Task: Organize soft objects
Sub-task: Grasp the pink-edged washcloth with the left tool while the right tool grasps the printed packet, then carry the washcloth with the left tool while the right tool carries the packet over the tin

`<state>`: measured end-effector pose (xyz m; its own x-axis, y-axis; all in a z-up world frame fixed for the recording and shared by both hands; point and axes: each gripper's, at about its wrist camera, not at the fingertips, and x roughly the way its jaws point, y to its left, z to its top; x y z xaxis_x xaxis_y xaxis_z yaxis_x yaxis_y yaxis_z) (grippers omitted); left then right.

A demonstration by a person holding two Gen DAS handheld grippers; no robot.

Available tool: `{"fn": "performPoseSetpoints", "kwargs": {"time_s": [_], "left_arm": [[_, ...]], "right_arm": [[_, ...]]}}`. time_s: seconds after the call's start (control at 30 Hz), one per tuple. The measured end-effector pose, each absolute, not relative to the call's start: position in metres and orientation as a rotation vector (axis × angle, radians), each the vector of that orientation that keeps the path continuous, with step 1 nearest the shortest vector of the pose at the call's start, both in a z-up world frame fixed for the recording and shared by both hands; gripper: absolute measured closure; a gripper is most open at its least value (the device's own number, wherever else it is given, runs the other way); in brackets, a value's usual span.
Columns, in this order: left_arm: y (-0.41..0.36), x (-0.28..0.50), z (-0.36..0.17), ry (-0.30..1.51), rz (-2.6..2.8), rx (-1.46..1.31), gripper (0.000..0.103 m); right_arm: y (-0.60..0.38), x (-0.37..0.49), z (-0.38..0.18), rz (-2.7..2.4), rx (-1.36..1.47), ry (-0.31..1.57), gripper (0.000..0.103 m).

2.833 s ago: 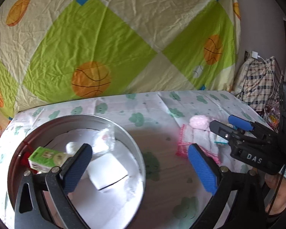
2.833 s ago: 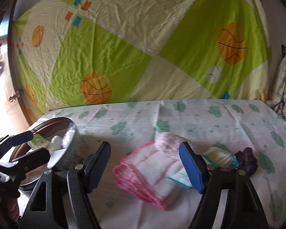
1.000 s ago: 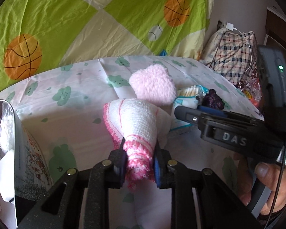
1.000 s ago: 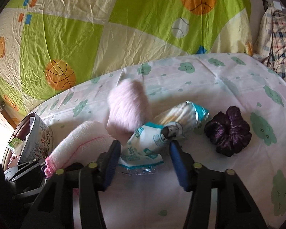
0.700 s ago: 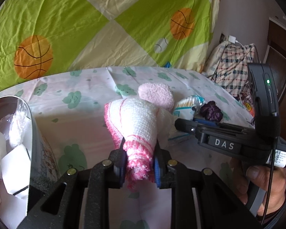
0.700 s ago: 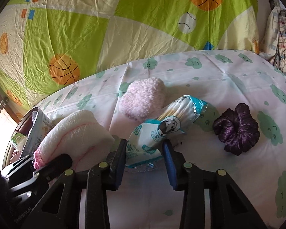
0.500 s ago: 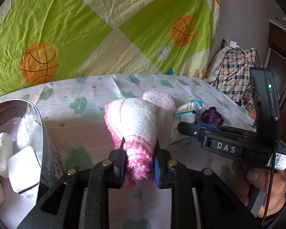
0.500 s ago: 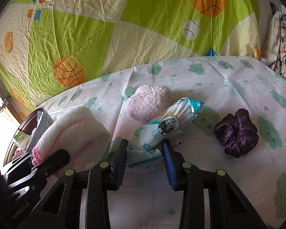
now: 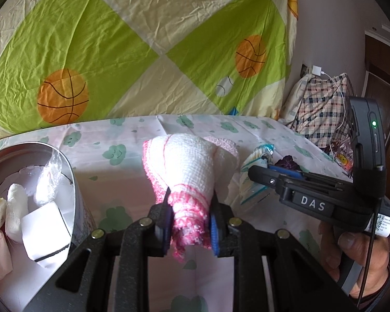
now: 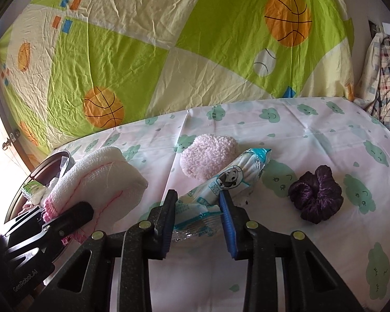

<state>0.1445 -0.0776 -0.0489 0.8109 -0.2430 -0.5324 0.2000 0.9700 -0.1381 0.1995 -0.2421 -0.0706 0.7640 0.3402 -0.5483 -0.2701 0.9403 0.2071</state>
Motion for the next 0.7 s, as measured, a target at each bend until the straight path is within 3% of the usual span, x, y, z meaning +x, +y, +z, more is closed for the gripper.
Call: {"fn": "performPoseSetpoints", "kwargs": {"time_s": [0.23,0.37,0.4,0.53,0.6,0.7], "left_arm": [[-0.078,0.144,-0.049,0.581,-0.24,-0.082,0.082],[-0.078,0.144,-0.049,0.585,-0.241,-0.08,0.082],[-0.078,0.145,-0.049,0.586,-0.242,-0.081,0.082],[-0.078,0.146,-0.05,0.594,-0.245,-0.081,0.08],[-0.078,0.145,-0.049,0.594,-0.245,-0.082,0.08],[-0.078,0.146,-0.049,0.594,-0.245,-0.081,0.08]], "right_arm": [[-0.249,0.212,-0.081,0.294,0.153,0.698,0.066],[-0.246,0.225,-0.093,0.263,0.144,0.788,0.049],[-0.245,0.225,-0.093,0.264,0.14,0.789,0.049],[-0.25,0.229,-0.094,0.265,0.178,0.799,0.049],[-0.254,0.23,-0.095,0.261,0.204,0.801,0.062],[-0.254,0.225,-0.091,0.274,0.203,0.769,0.068]]}}
